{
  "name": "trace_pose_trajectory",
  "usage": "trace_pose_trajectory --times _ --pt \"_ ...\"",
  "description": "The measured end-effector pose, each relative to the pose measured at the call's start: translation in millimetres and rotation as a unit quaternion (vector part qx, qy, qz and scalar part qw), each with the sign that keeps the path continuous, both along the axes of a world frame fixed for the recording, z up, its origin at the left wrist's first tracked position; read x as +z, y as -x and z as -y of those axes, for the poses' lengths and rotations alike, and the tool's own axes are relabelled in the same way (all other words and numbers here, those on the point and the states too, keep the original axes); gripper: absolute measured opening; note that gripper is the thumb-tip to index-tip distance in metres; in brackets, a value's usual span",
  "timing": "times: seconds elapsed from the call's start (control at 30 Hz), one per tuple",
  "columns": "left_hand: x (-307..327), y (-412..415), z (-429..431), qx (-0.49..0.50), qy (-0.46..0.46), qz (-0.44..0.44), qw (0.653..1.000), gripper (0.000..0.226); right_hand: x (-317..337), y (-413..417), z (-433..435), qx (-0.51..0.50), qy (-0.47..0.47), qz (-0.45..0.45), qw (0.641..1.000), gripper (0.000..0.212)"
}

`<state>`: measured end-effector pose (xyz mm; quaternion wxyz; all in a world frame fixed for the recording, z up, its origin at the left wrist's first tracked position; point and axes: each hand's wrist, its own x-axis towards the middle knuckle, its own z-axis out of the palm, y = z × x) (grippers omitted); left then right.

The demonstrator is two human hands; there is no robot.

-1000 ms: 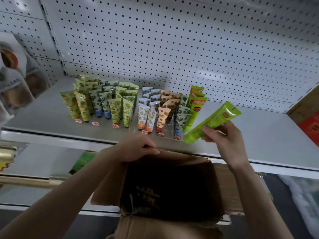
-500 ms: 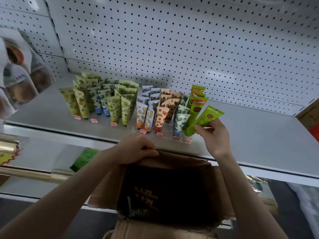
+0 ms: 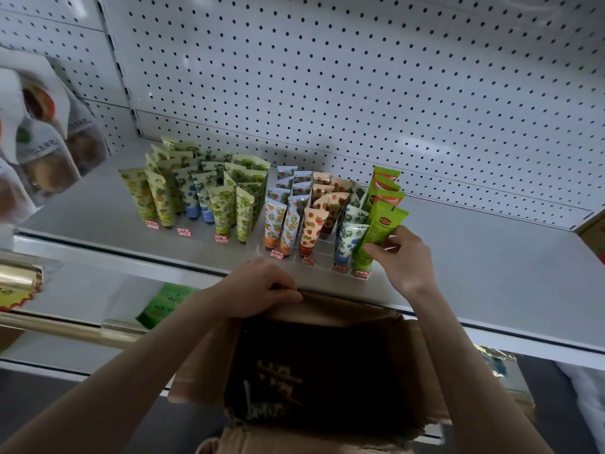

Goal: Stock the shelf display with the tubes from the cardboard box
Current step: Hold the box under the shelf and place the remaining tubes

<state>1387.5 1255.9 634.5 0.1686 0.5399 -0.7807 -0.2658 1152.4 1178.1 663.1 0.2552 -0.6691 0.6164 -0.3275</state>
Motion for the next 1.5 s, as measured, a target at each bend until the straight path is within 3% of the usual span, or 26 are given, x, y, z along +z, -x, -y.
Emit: trace_pose_trajectory --times 0.23,0.5,0.7,0.87,0.97,1.2,1.5 --pt "0 1 2 0.005 -0.006 0.016 1.0 0.02 2 -1 -2 -0.008 0.007 -0.004 1.0 0.018" --pt "0 1 1 0.001 -0.01 0.008 1.0 0.019 5 -2 -8 -0.036 0.014 0.02 0.999 0.027" --pt "1 1 -1 0.002 -0.011 0.0 1.0 0.018 18 2 -14 -0.074 0.112 0.131 0.982 0.028" --pt "3 3 -2 -0.001 -0.014 -0.002 1.0 0.017 20 2 -7 -0.062 0.148 0.112 0.981 0.013" --pt "4 4 -2 -0.003 -0.01 0.001 1.0 0.017 21 0 -7 -0.065 0.147 0.112 0.981 0.014" --pt "7 4 -2 -0.004 -0.022 0.004 1.0 0.018 26 2 -7 -0.015 0.102 0.103 0.989 0.033" --pt "11 7 -2 -0.004 -0.016 0.015 1.0 0.02 42 27 4 0.123 0.045 0.181 0.975 0.031"
